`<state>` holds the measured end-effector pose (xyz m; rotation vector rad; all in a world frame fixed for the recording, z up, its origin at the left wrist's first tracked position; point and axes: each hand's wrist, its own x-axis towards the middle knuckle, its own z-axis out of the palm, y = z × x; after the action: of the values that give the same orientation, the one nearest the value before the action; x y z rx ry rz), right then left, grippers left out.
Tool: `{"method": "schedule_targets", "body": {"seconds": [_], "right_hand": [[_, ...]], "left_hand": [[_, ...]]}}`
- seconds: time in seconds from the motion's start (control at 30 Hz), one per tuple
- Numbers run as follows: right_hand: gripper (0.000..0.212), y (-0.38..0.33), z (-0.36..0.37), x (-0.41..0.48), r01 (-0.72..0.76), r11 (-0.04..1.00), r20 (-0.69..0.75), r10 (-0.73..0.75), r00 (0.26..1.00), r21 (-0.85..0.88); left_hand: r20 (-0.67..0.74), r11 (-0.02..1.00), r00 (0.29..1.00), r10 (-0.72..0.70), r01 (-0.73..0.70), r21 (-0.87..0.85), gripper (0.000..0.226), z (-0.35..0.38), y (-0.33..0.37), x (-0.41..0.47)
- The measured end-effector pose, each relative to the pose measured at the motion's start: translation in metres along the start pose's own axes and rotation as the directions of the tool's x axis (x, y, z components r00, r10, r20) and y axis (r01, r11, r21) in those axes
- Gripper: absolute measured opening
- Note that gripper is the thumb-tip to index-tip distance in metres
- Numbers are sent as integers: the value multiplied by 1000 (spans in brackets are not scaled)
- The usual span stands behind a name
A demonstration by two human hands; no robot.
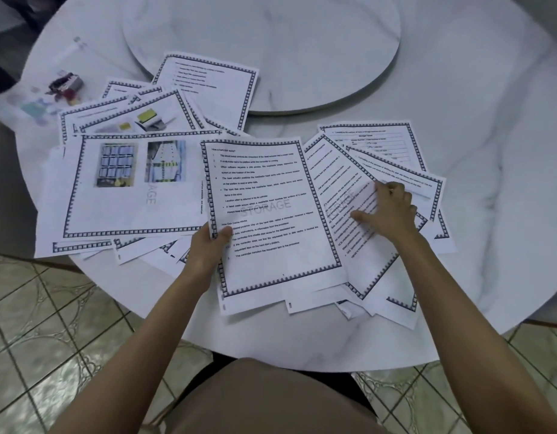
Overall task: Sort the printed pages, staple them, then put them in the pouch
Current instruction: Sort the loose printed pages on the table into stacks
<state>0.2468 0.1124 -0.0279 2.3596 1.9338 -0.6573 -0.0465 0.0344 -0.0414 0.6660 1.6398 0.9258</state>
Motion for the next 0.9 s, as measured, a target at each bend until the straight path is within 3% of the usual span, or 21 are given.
{"method": "schedule_targets", "body": {"seconds": [0.47,0.7,0.9], "right_hand": [[98,4,-11,9,8,999,33,-7,999,-37],[78,4,-17,19,-7,1000,15,7,1000,30],[74,6,-17,22,-24,998,24,23,999,58]], "left_hand": [[-35,999,999,7,-6,49,31,1,0,-2],[-45,998,999,9,-6,63,32,1,-1,-3],[-55,997,998,11,-7,75,30,2,-2,-2]]}}
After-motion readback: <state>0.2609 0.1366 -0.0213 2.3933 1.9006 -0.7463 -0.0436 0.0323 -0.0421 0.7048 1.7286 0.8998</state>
